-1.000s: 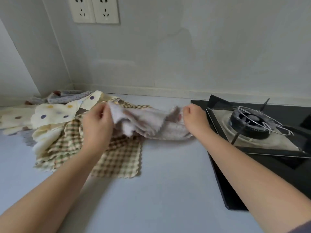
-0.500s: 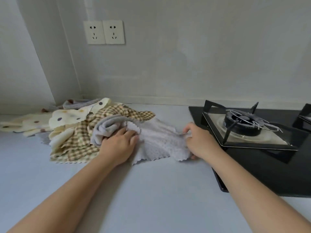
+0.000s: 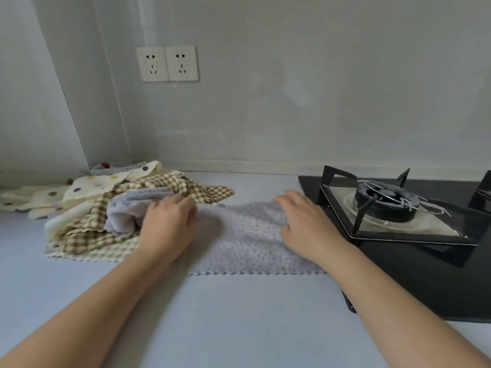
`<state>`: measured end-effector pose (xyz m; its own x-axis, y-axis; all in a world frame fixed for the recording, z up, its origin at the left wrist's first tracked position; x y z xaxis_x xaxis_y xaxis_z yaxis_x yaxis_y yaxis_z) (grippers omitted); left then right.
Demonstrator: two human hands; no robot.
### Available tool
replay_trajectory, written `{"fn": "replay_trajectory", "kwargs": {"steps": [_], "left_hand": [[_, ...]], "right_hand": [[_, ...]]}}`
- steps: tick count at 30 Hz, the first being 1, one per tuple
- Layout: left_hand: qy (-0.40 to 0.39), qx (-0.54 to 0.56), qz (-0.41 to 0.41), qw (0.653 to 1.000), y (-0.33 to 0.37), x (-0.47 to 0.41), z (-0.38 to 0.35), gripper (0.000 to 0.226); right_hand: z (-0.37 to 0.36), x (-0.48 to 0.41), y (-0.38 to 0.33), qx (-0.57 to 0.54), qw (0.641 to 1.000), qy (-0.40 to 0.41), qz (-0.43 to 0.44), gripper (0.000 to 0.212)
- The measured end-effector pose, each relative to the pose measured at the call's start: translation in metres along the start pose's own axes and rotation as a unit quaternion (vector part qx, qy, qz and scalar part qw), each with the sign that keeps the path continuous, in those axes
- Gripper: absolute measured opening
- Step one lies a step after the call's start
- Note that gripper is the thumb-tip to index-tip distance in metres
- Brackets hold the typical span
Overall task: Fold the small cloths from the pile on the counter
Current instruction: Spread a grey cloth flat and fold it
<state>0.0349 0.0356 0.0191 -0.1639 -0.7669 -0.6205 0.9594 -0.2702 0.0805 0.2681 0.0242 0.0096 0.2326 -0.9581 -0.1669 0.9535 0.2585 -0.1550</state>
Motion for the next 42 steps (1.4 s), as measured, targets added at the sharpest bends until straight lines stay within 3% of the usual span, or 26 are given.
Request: {"fn": "replay_trajectory", "kwargs": {"steps": [2, 4, 6, 9, 11, 12, 15, 17, 22, 26, 30, 33, 35, 38, 42], "left_hand": [[-0.096, 0.087, -0.102, 0.986, 0.042, 0.006, -0.009, 0.017], [-0.204, 0.12, -0.207, 0.949, 0.077, 0.021, -0.022, 0.032], [-0.224, 0.117, -0.243, 0.937, 0.085, 0.026, -0.026, 0.044], [-0.125, 0.101, -0.21, 0.964, 0.074, 0.019, -0.02, 0.036], [-0.063, 0.125, -0.13, 0.982, 0.058, 0.013, -0.014, 0.025], [-0.051, 0.136, -0.09, 0.985, 0.052, 0.011, -0.015, 0.019], [-0.072, 0.126, -0.077, 0.986, 0.051, 0.013, -0.017, 0.01], [-0.096, 0.107, -0.122, 0.982, 0.058, 0.016, -0.014, 0.021], [-0.193, 0.105, -0.116, 0.969, 0.051, 0.018, -0.025, 0.042], [-0.158, 0.145, -0.088, 0.973, 0.037, 0.016, -0.032, 0.046], [-0.157, 0.157, -0.091, 0.971, 0.036, 0.017, -0.032, 0.019], [-0.193, 0.138, -0.101, 0.966, 0.045, 0.021, -0.034, 0.026], [-0.193, 0.122, -0.095, 0.969, 0.047, 0.02, -0.034, 0.029], [-0.158, 0.13, -0.087, 0.975, 0.045, 0.019, -0.027, 0.024], [-0.138, 0.205, -0.057, 0.967, 0.037, 0.016, -0.017, 0.01]], "right_hand": [[-0.01, 0.0, -0.007, -0.042, 0.998, -0.03, 0.022, 0.038], [-0.021, -0.001, -0.006, -0.028, 0.997, -0.061, 0.024, 0.026], [-0.023, -0.003, -0.002, -0.051, 0.996, -0.075, 0.022, 0.033], [-0.04, 0.002, -0.005, -0.082, 0.987, -0.137, 0.023, 0.064], [-0.051, 0.007, -0.015, -0.045, 0.985, -0.164, 0.034, 0.083], [-0.051, 0.008, -0.021, -0.039, 0.986, -0.154, 0.041, 0.083], [-0.031, -0.001, -0.026, -0.039, 0.996, -0.05, 0.057, 0.061], [-0.018, -0.004, -0.021, -0.01, 0.999, 0.001, 0.051, 0.062], [-0.017, -0.004, -0.014, -0.018, 0.999, -0.001, 0.048, 0.068], [-0.024, -0.002, -0.003, -0.014, 0.999, -0.04, 0.03, 0.078], [-0.005, -0.002, 0.005, -0.029, 0.999, 0.038, 0.012, 0.06], [0.005, -0.002, 0.009, -0.086, 0.993, 0.085, 0.009, 0.039], [0.0, -0.003, 0.011, -0.127, 0.99, 0.062, 0.019, 0.028], [-0.008, -0.001, 0.009, -0.162, 0.985, 0.002, 0.057, 0.033], [0.003, -0.001, 0.011, -0.169, 0.981, 0.032, 0.093, 0.016]]}}
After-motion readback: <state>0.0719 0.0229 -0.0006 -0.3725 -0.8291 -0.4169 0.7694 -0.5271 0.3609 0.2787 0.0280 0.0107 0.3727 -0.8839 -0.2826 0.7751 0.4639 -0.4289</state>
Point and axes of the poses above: each hand's wrist, its own x-axis away from the middle knuckle, its own z-axis out of the back of the hand, y = z × x, the point moved 9 cm from there along -x, towards the middle knuckle, and after that the axes turned 2 degrees about -y, right-handed, at the moved point
